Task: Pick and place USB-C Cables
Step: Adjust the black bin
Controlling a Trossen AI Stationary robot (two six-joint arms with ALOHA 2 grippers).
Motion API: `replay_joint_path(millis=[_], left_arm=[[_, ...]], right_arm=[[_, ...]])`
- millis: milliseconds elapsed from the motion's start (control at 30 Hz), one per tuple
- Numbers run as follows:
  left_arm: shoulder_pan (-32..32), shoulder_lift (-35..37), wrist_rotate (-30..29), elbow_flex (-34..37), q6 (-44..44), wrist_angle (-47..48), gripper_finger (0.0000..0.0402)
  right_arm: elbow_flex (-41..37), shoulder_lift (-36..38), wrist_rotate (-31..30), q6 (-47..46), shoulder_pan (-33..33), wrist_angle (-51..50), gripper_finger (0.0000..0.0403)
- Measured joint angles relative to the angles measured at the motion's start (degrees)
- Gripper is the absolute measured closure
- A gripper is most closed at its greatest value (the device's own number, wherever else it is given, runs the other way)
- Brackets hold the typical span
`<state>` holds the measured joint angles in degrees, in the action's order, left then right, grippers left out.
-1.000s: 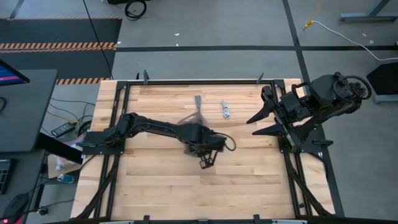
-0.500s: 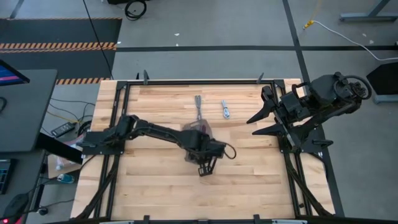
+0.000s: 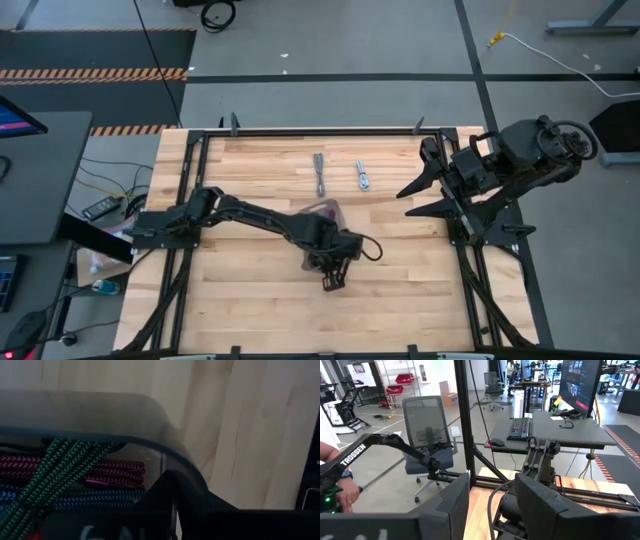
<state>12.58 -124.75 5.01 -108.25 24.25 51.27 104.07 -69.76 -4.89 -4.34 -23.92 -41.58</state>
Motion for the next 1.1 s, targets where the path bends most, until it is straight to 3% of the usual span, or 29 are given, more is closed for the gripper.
replay_joint_path(millis=[533,667,867,933,1033,1100], left_arm=[[-0.33,-0.52,-0.70,0.00,-4.95,-4.57,0.0360],[-2.04,-0.24,-0.76,-0.80,-2.68,-4.76,0.0360],[-3.98,0.00,-1.71,-11.75,-5.61,1.88,0.0359],[-3.99,0.00,-5.63,-17.01,-7.27,7.63,0.0359],[-3.56,0.13,-16.36,-25.59,-8.48,19.48,0.0365],[-3.27,1.98,-24.21,-25.97,-8.06,25.13,0.0371]], right_arm=[[0.00,0.13,1.59,-0.63,-0.02,-0.08,0.0239],[0.02,0.06,-3.43,-2.50,-0.01,-6.73,0.0239],[-0.02,-0.79,-12.77,-6.20,0.57,-17.47,0.0247],[-0.02,-0.85,-15.47,-6.95,0.87,-19.62,0.0257],[-0.02,-0.90,-18.13,-8.98,1.56,-24.44,0.0293],[-0.04,-0.89,-19.79,-10.71,2.00,-28.35,0.0333]])
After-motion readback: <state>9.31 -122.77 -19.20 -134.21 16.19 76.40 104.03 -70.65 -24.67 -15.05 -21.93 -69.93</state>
